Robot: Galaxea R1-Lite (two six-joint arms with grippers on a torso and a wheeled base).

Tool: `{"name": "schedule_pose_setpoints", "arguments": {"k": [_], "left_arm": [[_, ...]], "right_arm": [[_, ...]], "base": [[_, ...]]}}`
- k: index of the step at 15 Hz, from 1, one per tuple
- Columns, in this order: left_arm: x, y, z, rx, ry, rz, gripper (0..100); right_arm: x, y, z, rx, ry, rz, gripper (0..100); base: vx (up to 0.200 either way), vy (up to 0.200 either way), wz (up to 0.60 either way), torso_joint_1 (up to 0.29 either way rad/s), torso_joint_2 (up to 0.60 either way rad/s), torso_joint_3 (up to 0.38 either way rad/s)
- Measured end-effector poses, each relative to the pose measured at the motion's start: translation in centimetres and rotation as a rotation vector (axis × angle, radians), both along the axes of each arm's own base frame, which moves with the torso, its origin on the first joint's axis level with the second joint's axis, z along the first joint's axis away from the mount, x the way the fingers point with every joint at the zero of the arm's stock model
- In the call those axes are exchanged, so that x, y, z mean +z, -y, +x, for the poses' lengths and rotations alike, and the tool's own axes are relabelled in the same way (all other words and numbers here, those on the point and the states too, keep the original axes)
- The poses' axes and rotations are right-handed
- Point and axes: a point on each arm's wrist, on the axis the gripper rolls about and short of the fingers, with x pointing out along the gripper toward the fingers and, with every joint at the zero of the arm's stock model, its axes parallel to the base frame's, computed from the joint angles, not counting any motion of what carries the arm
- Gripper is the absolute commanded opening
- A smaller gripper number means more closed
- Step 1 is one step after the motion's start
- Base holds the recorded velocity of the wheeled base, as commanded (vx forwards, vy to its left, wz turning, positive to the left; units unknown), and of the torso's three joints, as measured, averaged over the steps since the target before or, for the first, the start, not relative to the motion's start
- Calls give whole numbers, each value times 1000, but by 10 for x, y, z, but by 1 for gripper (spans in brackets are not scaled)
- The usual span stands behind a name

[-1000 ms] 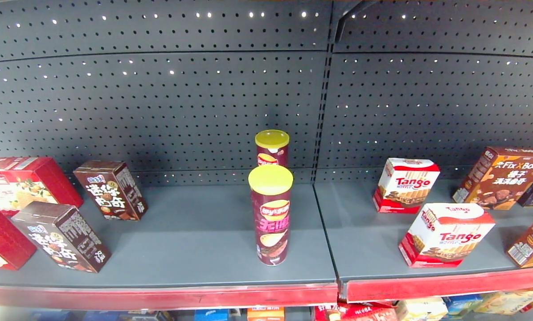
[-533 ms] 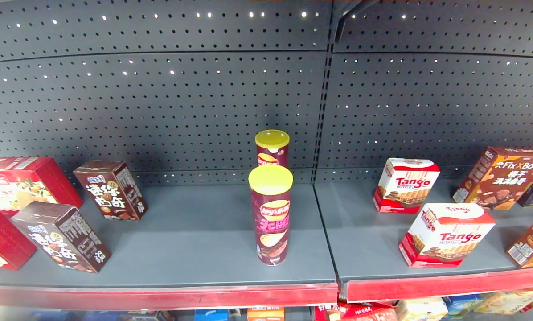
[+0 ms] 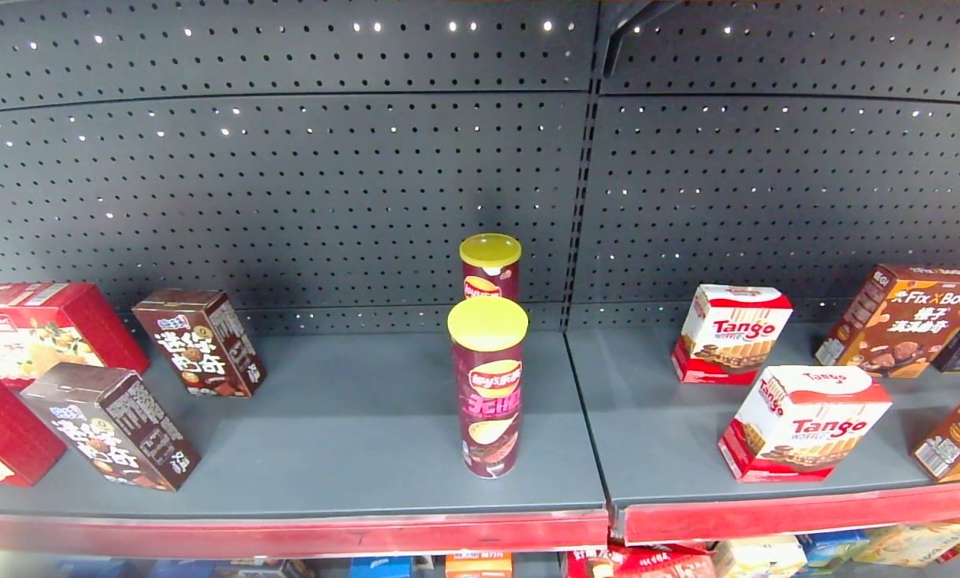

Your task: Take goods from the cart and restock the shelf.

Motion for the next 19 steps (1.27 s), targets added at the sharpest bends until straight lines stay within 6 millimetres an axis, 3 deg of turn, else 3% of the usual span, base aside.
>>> {"name": "schedule_pose_setpoints", "arguments": {"k": [19], "left_arm": [[0, 0, 0, 0, 1, 0, 100]], "right_arm": [[0, 0, 0, 0, -3, 0, 100]], "base": [[0, 0, 0, 0, 0, 0]]}}
